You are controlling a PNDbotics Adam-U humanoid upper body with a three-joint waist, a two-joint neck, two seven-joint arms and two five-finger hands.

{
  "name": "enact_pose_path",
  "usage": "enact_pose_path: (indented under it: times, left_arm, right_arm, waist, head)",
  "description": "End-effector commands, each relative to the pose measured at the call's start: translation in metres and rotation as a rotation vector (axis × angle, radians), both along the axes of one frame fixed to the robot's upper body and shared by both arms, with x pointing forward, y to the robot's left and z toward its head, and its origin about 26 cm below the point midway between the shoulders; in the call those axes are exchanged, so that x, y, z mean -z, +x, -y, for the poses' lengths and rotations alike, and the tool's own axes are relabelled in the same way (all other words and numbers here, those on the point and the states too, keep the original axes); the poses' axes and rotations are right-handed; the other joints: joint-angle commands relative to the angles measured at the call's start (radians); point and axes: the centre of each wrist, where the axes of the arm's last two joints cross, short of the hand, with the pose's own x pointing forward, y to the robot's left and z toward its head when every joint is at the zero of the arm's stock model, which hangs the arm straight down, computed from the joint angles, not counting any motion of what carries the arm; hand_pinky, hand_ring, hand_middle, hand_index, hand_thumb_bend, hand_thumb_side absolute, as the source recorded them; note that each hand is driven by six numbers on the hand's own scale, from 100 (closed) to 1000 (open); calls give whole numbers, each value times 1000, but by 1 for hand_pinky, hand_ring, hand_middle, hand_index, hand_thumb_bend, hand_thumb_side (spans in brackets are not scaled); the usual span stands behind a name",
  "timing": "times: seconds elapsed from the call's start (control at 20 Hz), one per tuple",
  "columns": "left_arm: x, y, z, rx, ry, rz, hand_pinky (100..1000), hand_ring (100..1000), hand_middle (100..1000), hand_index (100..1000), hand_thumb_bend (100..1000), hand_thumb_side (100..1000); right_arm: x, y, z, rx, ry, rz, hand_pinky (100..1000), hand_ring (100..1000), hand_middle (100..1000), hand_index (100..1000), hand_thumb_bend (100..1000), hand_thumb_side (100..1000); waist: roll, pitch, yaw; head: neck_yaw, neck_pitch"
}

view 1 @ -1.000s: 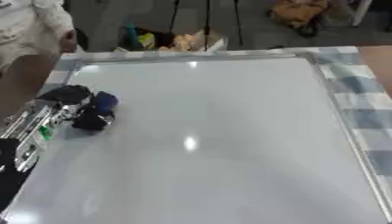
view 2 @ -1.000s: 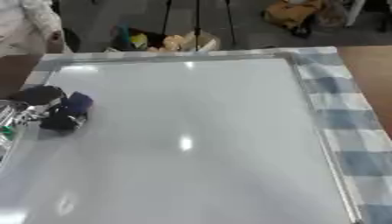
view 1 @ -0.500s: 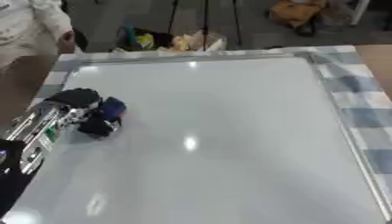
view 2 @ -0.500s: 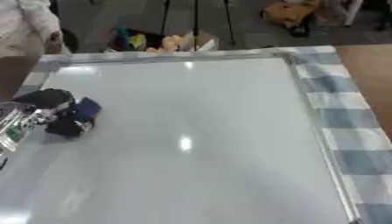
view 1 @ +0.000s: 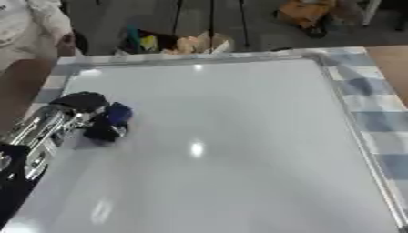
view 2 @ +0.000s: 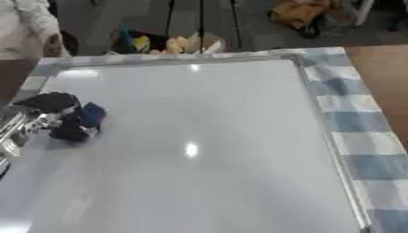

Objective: Wipe the whiteboard clean with a brush.

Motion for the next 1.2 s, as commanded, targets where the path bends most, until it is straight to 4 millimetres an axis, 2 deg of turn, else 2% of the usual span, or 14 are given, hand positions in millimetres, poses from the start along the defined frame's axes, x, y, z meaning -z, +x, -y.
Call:
enact_pose_path:
  times: [0.05,0.7,1.2]
  left_arm:
    - [-7,4,-11,-46,7,39,440,585,517,367,142,767]
    - [3,14,-41,-181,12,56,446,584,502,367,143,766]
    - [17,20,-75,-341,78,58,468,593,501,367,162,750]
  right_arm:
    - [-9,-5,0,0,-11,32,827,844,756,844,100,1000]
    - [-9,-5,1,4,-17,31,827,845,757,844,100,1000]
    - [-9,-5,1,7,-16,33,827,845,757,844,100,1000]
  waist:
    - [-2,-17,0]
    - [-5,-9,-1]
    - [-8,-6,-2]
  head:
    - [1,-7]
    - [4,-12]
    - [5,-19]
